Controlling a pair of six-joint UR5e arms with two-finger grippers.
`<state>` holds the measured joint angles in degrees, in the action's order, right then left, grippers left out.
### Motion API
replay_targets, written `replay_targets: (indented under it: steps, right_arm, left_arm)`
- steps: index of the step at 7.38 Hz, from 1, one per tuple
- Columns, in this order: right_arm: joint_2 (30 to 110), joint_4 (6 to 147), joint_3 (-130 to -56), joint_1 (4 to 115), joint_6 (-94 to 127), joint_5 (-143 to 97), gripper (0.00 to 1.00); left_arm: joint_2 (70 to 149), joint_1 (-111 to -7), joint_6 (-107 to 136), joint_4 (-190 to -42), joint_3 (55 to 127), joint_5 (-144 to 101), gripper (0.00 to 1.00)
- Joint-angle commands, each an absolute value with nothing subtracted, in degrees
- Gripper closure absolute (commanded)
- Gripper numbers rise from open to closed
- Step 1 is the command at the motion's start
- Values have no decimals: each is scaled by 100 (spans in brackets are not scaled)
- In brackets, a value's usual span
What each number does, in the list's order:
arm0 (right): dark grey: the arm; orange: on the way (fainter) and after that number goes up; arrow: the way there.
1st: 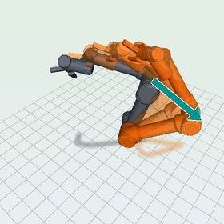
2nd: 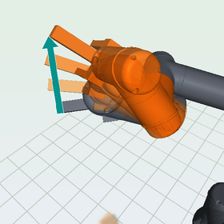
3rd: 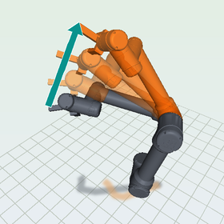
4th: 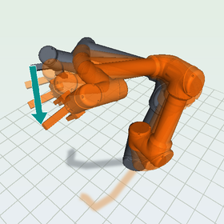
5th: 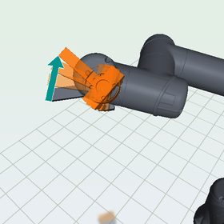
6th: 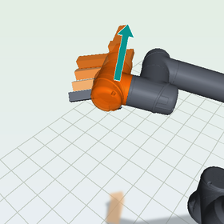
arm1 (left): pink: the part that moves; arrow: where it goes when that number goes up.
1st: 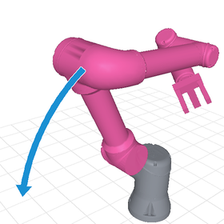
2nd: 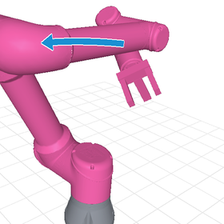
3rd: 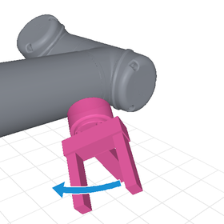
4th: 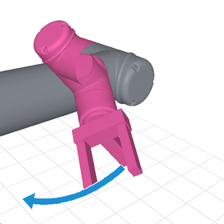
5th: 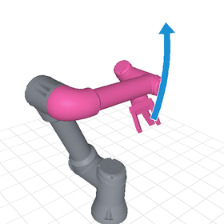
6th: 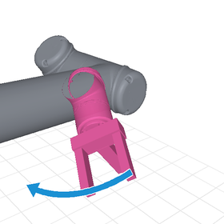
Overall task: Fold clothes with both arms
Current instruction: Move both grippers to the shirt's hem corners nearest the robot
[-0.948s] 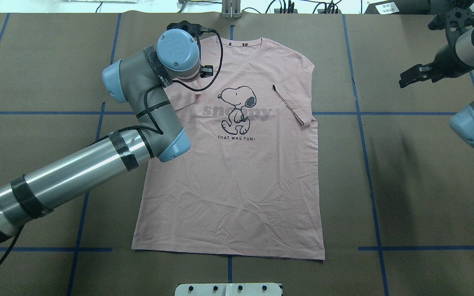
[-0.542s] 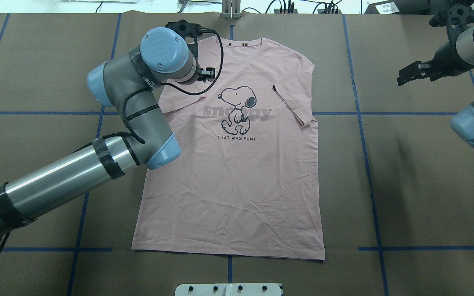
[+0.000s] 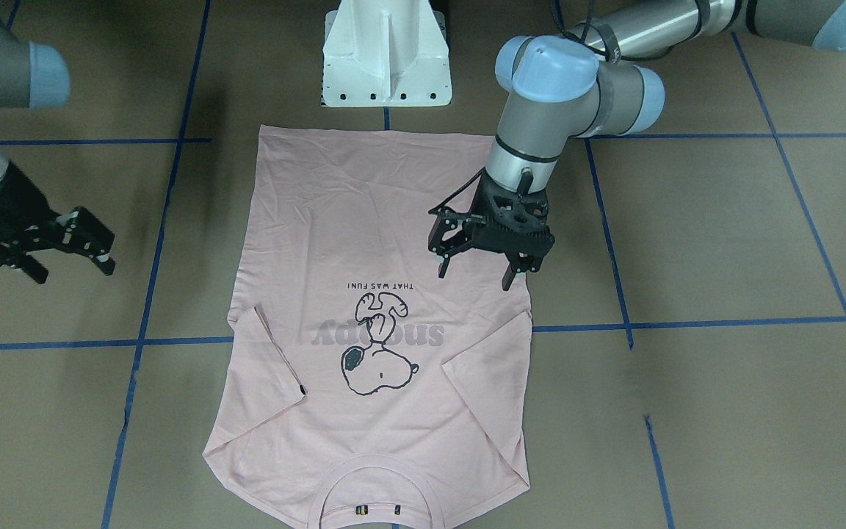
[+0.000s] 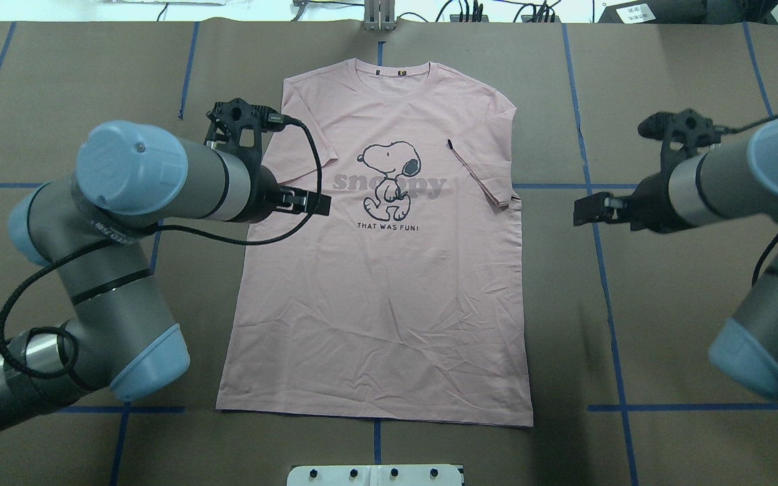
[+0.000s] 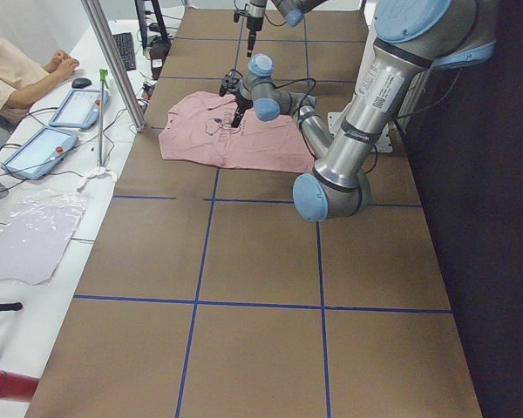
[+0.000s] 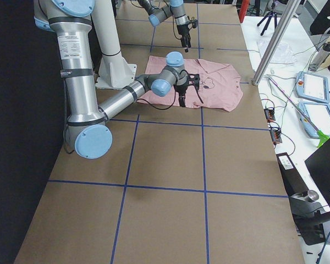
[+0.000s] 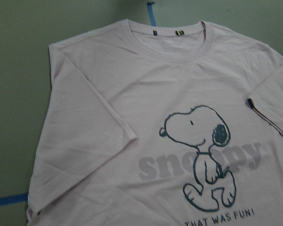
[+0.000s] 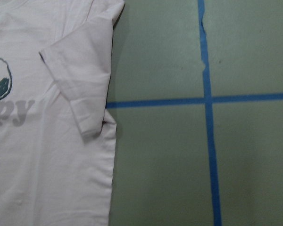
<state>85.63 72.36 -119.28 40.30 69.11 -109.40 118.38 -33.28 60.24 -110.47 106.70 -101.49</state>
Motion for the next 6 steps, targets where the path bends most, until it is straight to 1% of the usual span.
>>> replay_targets:
  steps: [1,2,3,4,5,6]
  right_arm:
    - [9174,7242,-12795,2101,8694,-9281,0]
    - [9228,7286,-12875,1413,9267,-8655,4]
    - [9342,7330,-13006,1067,9673,-8561,8]
    - [9378,7548,-13060,724,10042,-8326,13]
    - [9378,7654,-13061,407,10229,-7949,14]
    - [9378,7655,-13052,317,10309,-7884,14]
  left_arm:
    - [11297,-2833,6518,-11083,11186,-10090,0]
    - [10946,-2552,6661,-11083,11536,-9916,0]
    - [10594,-2323,7036,-11083,11705,-9871,0]
    - [10443,-2024,7571,-11083,11759,-9583,25]
    - [10233,-1456,8159,-11083,11734,-9110,39]
    - [10022,-1241,8287,-11083,11733,-8914,39]
